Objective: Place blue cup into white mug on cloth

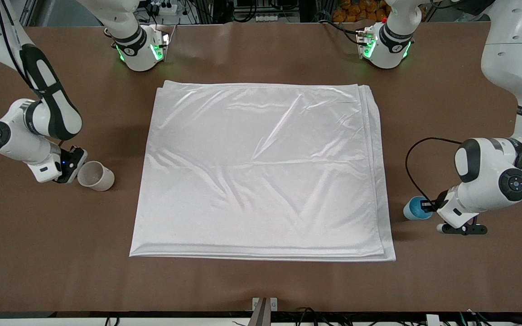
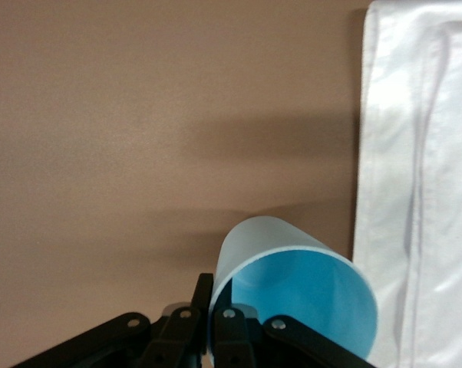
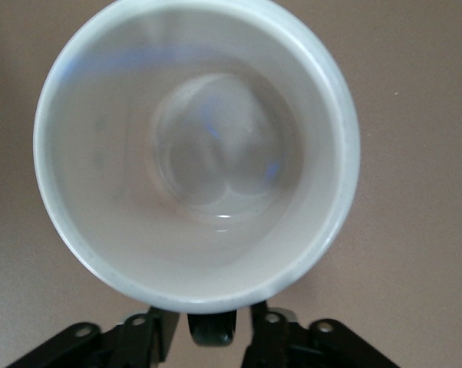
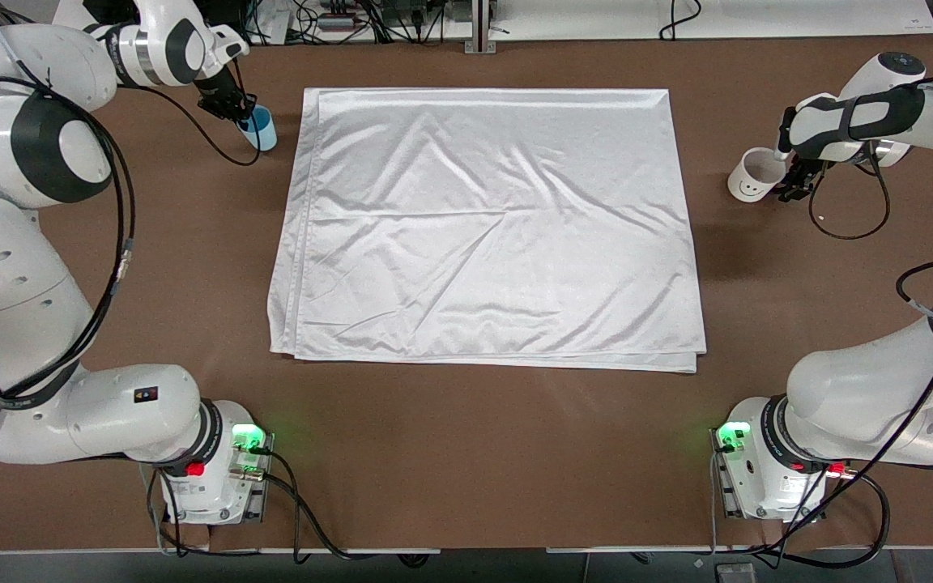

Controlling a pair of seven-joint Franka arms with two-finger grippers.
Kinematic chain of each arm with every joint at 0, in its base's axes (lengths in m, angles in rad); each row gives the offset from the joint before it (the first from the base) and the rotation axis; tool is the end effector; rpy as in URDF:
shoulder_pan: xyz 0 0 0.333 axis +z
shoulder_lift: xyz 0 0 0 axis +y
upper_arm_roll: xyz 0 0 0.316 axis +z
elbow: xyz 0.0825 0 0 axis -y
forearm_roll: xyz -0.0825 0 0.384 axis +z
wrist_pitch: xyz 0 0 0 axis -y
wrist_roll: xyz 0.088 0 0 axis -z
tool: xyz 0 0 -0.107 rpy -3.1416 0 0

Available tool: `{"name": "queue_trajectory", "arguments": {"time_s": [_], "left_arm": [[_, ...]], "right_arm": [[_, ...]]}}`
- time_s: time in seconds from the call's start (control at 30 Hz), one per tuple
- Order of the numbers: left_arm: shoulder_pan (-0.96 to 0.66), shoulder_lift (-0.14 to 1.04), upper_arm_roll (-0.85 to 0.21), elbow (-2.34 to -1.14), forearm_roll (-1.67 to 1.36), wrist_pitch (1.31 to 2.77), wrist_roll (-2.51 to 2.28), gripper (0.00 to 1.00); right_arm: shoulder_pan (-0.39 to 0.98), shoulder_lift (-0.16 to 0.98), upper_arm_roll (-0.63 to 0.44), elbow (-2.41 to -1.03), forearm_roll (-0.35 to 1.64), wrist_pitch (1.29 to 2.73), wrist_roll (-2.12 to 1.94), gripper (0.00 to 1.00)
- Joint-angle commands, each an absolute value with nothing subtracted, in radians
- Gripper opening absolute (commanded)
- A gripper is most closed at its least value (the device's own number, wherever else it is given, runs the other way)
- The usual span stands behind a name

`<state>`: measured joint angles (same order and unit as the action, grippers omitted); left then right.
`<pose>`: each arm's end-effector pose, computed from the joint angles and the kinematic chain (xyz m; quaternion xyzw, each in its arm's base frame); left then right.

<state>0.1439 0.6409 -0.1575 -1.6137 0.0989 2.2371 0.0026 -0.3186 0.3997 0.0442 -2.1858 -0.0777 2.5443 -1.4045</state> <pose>0.6915 0.0075 0.2541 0.9997 -0.0237 -0.0042 0.0083 0.5349 -0.1492 0.1991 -0.8273 -0.5612 0.0228 0.0066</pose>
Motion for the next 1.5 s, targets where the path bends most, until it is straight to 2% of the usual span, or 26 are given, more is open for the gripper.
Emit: {"name": "queue_trajectory", "arguments": {"time_s": [0.0, 0.1, 0.23, 0.37, 0.57, 0.83, 1.1, 1.47], "left_arm": [[0.14, 0.591, -0.164, -1.618, 0.12, 2.184, 0.003, 0.0], [0.14, 0.566, -0.166, -1.618, 0.11, 2.14, 0.003, 0.0], [0.14, 0.517, -0.193, -1.618, 0.109, 2.076, -0.003, 0.0], [0.14, 0.46, -0.207, -1.609, 0.109, 2.011, -0.005, 0.0], [0.147, 0.425, -0.252, -1.528, 0.089, 1.861, -0.008, 0.0], [0.137, 0.394, -0.261, -1.494, 0.086, 1.796, -0.015, 0.0], [0.135, 0.382, -0.27, -1.491, 0.081, 1.786, -0.015, 0.0], [0.135, 0.367, -0.296, -1.47, 0.077, 1.784, -0.017, 0.0]], "right_arm": [[-0.35, 0.402, 0.057, -2.187, -0.092, 2.556, -1.43, 0.26], [-0.353, 0.4, 0.057, -2.184, -0.091, 2.556, -1.434, 0.12], [-0.353, 0.394, 0.058, -2.183, -0.089, 2.554, -1.437, 0.0], [-0.359, 0.379, 0.06, -2.178, -0.086, 2.553, -1.46, 0.0], [-0.399, 0.35, 0.067, -2.166, -0.08, 2.54, -1.525, 0.0], [-0.396, 0.298, 0.077, -2.154, -0.061, 2.5, -1.557, 0.0], [-0.391, 0.295, 0.222, -2.079, -0.061, 2.392, -1.534, 0.0], [-0.298, 0.293, 0.383, -2.074, -0.064, 2.375, -1.307, 0.0]]}}
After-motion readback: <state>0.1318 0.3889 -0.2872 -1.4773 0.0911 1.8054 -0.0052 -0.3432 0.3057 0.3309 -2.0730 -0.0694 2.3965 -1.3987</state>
